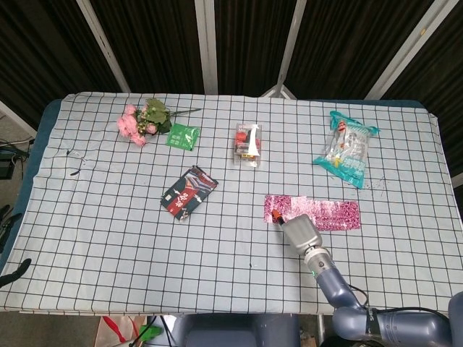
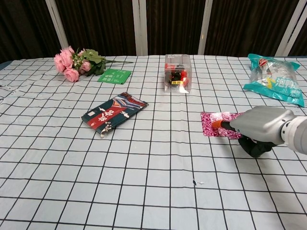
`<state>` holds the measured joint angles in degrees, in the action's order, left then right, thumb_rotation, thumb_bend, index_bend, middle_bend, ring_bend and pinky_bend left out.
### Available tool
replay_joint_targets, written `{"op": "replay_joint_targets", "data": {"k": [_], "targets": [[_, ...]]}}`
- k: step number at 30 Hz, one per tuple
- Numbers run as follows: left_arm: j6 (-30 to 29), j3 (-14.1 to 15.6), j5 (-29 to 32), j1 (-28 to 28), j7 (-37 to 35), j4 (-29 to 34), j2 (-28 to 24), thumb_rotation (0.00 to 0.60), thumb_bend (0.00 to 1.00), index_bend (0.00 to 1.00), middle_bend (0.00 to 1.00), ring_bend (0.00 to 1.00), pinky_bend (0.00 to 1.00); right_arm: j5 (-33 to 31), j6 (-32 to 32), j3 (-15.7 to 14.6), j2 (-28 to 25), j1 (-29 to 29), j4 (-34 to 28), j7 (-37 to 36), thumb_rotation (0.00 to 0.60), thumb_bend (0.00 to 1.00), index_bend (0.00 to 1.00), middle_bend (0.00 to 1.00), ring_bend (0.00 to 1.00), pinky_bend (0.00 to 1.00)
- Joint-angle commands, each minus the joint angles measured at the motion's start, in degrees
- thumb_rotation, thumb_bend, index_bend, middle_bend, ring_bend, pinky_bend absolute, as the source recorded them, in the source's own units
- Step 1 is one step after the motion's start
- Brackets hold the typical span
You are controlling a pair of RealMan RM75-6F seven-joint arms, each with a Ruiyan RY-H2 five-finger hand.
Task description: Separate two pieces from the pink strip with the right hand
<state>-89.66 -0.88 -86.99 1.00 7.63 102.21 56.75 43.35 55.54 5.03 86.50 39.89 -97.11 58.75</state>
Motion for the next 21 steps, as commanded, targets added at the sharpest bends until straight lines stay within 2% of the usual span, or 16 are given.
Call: {"op": "replay_joint_targets", "data": {"k": [1,21], "targets": [[-0.12,-0.04,0.07,0.06,-0.18,0.01,-0.09,0.600,0.35,0.15,0.00,0.00,0.09,-0.71,0.11,-0.45,0.62,0.68,0.25,0.30,0.600,0.81,0.07,0.80,0.84,0.69],[-0.42,-0.14,0.14,0.22,-3.25,-0.52,-1.04,0.600,0.35,0.15,0.00,0.00,0.09,-5.13,3.33,-1.79,6.90,6.35,0.23,4.32,0.600,0.82,0.07,0.81,0.84,0.69]]}}
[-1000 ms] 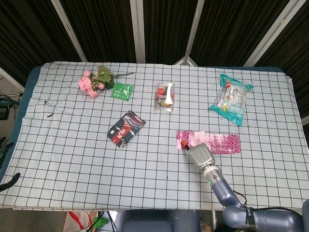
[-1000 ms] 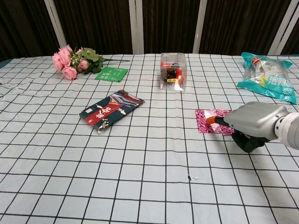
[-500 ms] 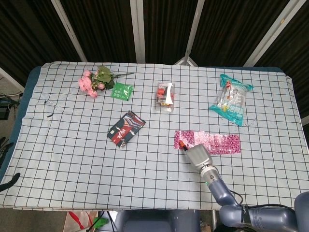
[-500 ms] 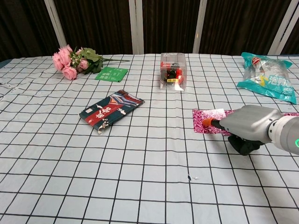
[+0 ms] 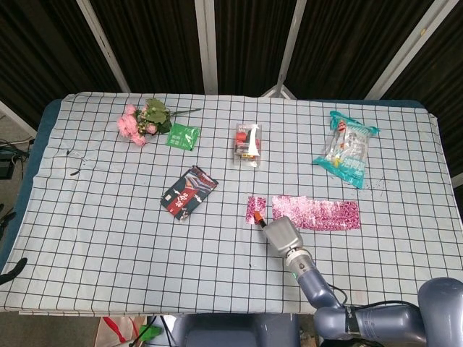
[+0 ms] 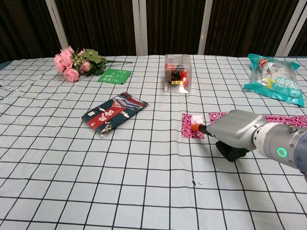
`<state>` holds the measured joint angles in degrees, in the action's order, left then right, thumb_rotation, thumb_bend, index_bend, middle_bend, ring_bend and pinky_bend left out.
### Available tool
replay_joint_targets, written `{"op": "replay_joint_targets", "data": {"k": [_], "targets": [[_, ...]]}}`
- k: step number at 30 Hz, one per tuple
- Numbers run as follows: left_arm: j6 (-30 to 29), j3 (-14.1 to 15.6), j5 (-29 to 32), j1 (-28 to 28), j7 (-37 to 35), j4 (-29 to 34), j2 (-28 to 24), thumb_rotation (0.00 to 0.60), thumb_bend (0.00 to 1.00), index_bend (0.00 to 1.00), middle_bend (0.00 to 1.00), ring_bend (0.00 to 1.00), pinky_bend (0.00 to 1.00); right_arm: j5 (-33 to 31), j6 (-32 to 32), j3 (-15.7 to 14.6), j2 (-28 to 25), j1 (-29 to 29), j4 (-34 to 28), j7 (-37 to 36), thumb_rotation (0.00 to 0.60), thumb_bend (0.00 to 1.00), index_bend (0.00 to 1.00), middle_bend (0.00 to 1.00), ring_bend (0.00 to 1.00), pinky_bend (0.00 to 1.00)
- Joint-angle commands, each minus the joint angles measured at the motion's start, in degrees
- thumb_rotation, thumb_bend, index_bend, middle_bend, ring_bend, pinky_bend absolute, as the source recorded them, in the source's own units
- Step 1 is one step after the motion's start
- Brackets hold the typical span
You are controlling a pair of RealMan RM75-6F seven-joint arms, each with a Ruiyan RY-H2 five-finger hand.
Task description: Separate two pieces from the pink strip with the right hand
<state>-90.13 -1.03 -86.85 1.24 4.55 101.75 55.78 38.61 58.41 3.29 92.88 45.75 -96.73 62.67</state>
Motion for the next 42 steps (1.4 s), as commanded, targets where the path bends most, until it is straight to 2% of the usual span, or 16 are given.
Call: {"op": "replay_joint_targets", "data": {"k": [1,10,16,27,42], "targets": [[0.08,0.02,-0.04,-0.04,-0.29,-0.07,-0.11,0.600,0.35,0.15,0.00,0.00,0.09,-0.55,0.71,-0.02,0.75,0.73,-0.26,0.58,0.600,0.82,0.07,0.81,0.84,0.69],[0.15,0.01,0.02,-0.05,-1.02,-0.27,-0.35,0.600,0.35,0.15,0.00,0.00,0.09,-0.98,4.34,1.11,0.82,2.20,-2.90,1.41,0.600,0.82,0.07,0.81,0.84,0.69],[0.13,-0.04,0.17,-0.04,-1.06,-0.34,-0.39,0.600,0.35,0.15,0.00,0.00,0.09,-0.63,6.92,1.89,-2.13,1.62,-5.00,-0.46,0.600,0.82,0.07,0.81,0.84,0.69],[0.14,0.05,0.19,-0.08,1.34,0.16,0.34,0.600,0.35,0.15,0.00,0.00,0.09,-0.55,6.54,-0.20,-8.14,-0.41,-5.61,-4.83,0.600,0.82,0.07,0.81,0.84,0.69],[0.58,0.11,0.54,-0.28,3.99,0.66,1.10,0.600,0.35,0.15,0.00,0.00,0.09,1.10,4.42,-2.16,-8.99,-0.91,-3.52,-8.59,0.600,0.82,0.07,0.81,0.84,0.69]]}}
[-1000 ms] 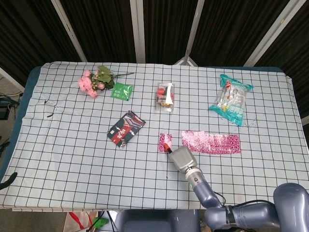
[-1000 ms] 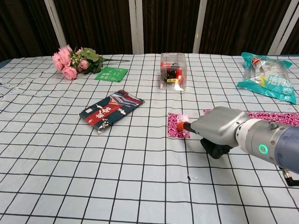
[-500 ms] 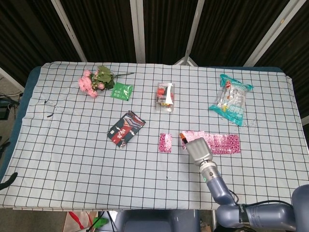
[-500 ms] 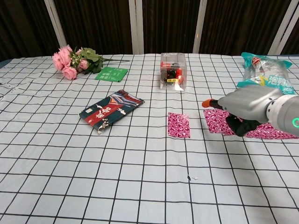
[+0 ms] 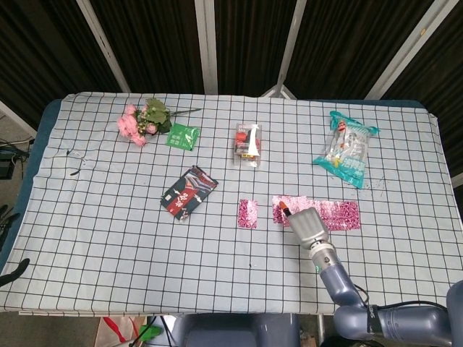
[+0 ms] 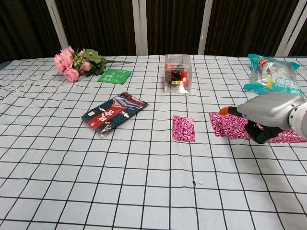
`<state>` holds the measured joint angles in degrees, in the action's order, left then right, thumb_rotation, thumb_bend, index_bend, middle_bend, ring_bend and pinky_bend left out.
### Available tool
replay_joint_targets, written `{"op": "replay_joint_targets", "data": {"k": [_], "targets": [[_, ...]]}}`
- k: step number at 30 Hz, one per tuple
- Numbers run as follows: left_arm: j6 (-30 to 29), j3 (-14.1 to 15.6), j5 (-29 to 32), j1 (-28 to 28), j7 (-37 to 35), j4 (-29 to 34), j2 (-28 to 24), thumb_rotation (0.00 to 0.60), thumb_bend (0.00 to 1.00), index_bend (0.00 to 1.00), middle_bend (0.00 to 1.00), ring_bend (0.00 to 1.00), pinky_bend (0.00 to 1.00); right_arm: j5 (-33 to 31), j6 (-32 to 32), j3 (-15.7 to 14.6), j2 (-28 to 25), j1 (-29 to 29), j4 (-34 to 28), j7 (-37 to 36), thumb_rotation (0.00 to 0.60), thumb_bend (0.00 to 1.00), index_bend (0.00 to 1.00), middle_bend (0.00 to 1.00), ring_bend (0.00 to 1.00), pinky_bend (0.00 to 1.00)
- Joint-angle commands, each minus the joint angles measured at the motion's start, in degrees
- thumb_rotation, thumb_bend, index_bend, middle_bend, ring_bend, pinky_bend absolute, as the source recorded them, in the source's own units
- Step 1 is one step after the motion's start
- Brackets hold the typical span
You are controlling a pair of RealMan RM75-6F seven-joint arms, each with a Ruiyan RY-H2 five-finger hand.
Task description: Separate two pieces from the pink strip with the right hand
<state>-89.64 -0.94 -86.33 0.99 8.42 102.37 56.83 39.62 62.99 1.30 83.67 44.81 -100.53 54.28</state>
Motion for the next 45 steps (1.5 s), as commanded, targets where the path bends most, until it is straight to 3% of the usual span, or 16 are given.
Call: {"op": "replay_joint_targets", "data": {"k": [1,24,45], "targets": [[0.15,0.03,0.05,-0.06,0.19,0.06,0.06,0.600,0.35,0.15,0.00,0.00,0.09,0.08,-0.28,-0.27,0.35,0.08,0.48,-0.22,0.600,0.82,0.07,0.81,0.84,0.69],[-0.04,-0.04,0.26,0.01,0.54,0.20,0.10,0.600,0.35,0.15,0.00,0.00,0.09,-1.77,-1.07,-3.01,2.33,0.39,2.70,0.63,0.600,0.82,0.08,0.81,0.84,0.69],[0.05,-0.03,0.21,-0.06,0.14,0.08,-0.03,0.600,0.35,0.15,0.00,0.00,0.09,7.19,4.34,-10.81,0.33,-4.28,-5.15,0.78,0.600,0.82,0.08,0.81,0.84,0.69]]}}
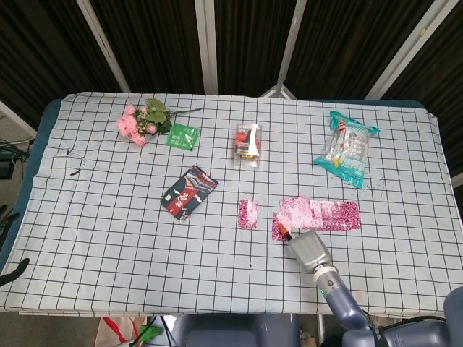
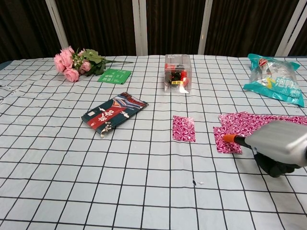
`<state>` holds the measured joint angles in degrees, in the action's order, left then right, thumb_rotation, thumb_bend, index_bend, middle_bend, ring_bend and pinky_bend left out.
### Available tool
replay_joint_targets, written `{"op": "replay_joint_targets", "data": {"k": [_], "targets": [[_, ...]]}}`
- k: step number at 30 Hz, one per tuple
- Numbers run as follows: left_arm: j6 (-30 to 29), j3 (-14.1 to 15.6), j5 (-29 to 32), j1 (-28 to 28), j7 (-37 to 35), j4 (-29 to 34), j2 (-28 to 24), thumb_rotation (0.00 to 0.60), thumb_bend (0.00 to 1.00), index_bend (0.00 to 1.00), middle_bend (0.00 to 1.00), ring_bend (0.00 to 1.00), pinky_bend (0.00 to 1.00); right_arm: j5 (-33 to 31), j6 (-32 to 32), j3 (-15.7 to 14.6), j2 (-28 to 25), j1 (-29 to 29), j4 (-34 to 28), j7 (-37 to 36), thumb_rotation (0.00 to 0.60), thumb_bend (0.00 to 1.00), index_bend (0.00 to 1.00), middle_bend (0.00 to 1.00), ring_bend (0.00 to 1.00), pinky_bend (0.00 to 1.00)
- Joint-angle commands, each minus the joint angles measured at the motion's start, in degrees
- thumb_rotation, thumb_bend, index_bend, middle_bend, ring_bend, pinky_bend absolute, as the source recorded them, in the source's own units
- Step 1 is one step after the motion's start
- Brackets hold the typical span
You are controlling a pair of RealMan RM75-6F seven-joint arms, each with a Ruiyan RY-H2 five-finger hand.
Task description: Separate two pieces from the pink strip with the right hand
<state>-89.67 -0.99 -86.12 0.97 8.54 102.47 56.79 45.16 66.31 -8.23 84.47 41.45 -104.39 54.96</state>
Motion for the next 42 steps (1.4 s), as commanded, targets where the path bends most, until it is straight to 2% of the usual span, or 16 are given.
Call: {"op": "replay_joint_targets", "data": {"k": [1,6,11,17,21,25,26,28,30,31,33,35,38,42], "targets": [[0.13,0.02,-0.02,-0.07,0.05,-0.02,0.02,0.600,0.35,0.15,0.00,0.00,0.09,2.45,1.49,-1.79,-0.66,-1.28,-1.84,0.14,0.600,0.82,0.08,0.81,0.84,0.69],[0.21,0.10,-0.10,-0.11,0.27,0.06,0.07,0.600,0.35,0.15,0.00,0.00,0.09,5.58,3.23,-3.82,-1.70,-2.84,-4.13,0.09,0.600,0.82,0.08,0.81,0.84,0.69],[-0.11,0.10,-0.19,0.05,0.17,0.10,0.02,0.600,0.35,0.15,0.00,0.00,0.09,9.37,4.57,-7.09,-3.61,-5.13,-7.17,-0.36,0.600,0.82,0.08,0.81,0.84,0.69],[-0.13,0.16,-0.37,0.03,0.24,0.08,0.07,0.600,0.35,0.15,0.00,0.00,0.09,14.06,6.33,-9.12,-4.91,-7.53,-9.14,-0.77,0.600,0.82,0.08,0.81,0.84,0.69],[-0.12,0.22,-0.45,0.04,0.41,0.12,0.13,0.600,0.35,0.15,0.00,0.00,0.09,16.27,6.99,-9.42,-5.79,-8.69,-9.88,-1.04,0.600,0.82,0.08,0.81,0.84,0.69],[-0.12,0.20,-0.34,0.05,0.55,0.18,0.17,0.600,0.35,0.15,0.00,0.00,0.09,18.40,7.32,-8.09,-6.25,-9.24,-10.01,-2.24,0.600,0.82,0.08,0.81,0.84,0.69],[-0.12,0.18,-0.31,0.05,0.61,0.20,0.18,0.600,0.35,0.15,0.00,0.00,0.09,19.25,7.45,-7.66,-6.33,-9.37,-10.01,-2.78,0.600,0.82,0.08,0.78,0.81,0.68],[-0.10,0.17,-0.28,0.04,0.69,0.19,0.21,0.600,0.35,0.15,0.00,0.00,0.09,21.51,7.82,-6.57,-6.62,-9.65,-10.21,-4.83,0.600,0.82,0.06,0.67,0.72,0.61],[-0.04,0.20,-0.28,0.02,0.74,0.19,0.22,0.600,0.35,0.15,0.00,0.00,0.09,25.48,8.66,-4.79,-7.27,-10.15,-10.17,-9.93,0.600,0.82,0.03,0.45,0.54,0.49],[-0.02,0.22,-0.29,0.02,0.76,0.19,0.22,0.600,0.35,0.15,0.00,0.00,0.09,26.75,9.23,-4.13,-7.43,-10.40,-9.87,-11.71,0.600,0.81,0.02,0.39,0.49,0.45],[0.01,0.24,-0.31,0.01,0.75,0.18,0.19,0.600,0.35,0.15,0.00,0.00,0.09,30.40,11.90,-1.96,-7.64,-11.51,-8.22,-16.92,0.600,0.75,0.00,0.25,0.35,0.36],[0.05,0.25,-0.31,0.01,0.44,0.15,0.08,0.600,0.35,0.15,0.00,0.00,0.09,32.76,15.60,0.62,-8.30,-13.19,-6.13,-22.69,0.600,0.68,0.00,0.15,0.25,0.28],[-0.01,0.19,-0.21,0.04,0.04,0.10,-0.09,0.600,0.35,0.15,0.00,0.00,0.09,33.23,18.20,2.61,-11.07,-15.18,-4.66,-29.76,0.600,0.62,0.00,0.08,0.17,0.21],[-0.04,0.20,-0.13,0.11,-0.27,0.20,-0.23,0.600,0.35,0.15,0.00,0.00,0.09,33.73,20.16,2.83,-15.84,-18.18,-3.09,-38.45,0.600,0.58,0.00,0.06,0.15,0.17]]}}
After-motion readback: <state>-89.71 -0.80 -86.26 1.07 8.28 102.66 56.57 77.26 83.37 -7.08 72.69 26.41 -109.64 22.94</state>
